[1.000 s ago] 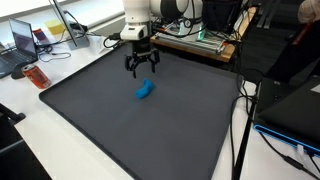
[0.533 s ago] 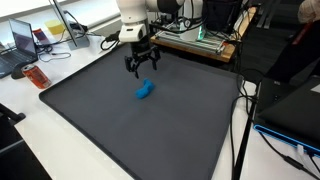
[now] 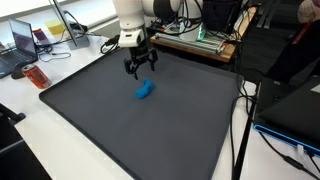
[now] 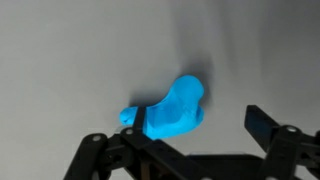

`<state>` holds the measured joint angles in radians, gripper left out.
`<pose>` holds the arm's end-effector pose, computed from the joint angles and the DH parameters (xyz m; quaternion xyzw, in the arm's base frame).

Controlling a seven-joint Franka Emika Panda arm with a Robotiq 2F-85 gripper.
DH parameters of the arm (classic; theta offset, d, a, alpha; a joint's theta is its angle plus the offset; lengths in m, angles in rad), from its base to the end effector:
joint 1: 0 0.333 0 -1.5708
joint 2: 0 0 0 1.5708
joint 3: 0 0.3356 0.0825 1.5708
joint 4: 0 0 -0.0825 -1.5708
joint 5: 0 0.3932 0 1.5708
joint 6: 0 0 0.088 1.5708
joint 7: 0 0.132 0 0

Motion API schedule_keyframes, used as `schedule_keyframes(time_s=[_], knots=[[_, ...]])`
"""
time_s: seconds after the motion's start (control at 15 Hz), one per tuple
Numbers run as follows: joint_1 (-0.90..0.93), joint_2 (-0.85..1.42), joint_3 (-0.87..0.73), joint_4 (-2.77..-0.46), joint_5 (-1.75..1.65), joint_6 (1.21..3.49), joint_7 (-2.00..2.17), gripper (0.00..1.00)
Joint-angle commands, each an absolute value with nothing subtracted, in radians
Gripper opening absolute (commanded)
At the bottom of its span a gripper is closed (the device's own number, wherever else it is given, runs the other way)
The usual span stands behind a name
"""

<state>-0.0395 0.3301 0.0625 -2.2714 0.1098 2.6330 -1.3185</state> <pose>0.5518 0.0121 0.2001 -0.8124 -0.5817 -0.0351 0.0205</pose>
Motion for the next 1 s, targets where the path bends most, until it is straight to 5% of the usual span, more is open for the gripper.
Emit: schedule_keyframes(time_s=[0.0, 0.67, 0.93], knots=[[-0.065, 0.357, 0.080, -2.261, 0.063, 2.649, -1.321, 1.00], [-0.066, 0.422, 0.081, -2.234, 0.029, 2.671, -1.297, 0.99], [-0.068, 0.441, 0.083, -2.216, 0.015, 2.665, -1.297, 0.80]])
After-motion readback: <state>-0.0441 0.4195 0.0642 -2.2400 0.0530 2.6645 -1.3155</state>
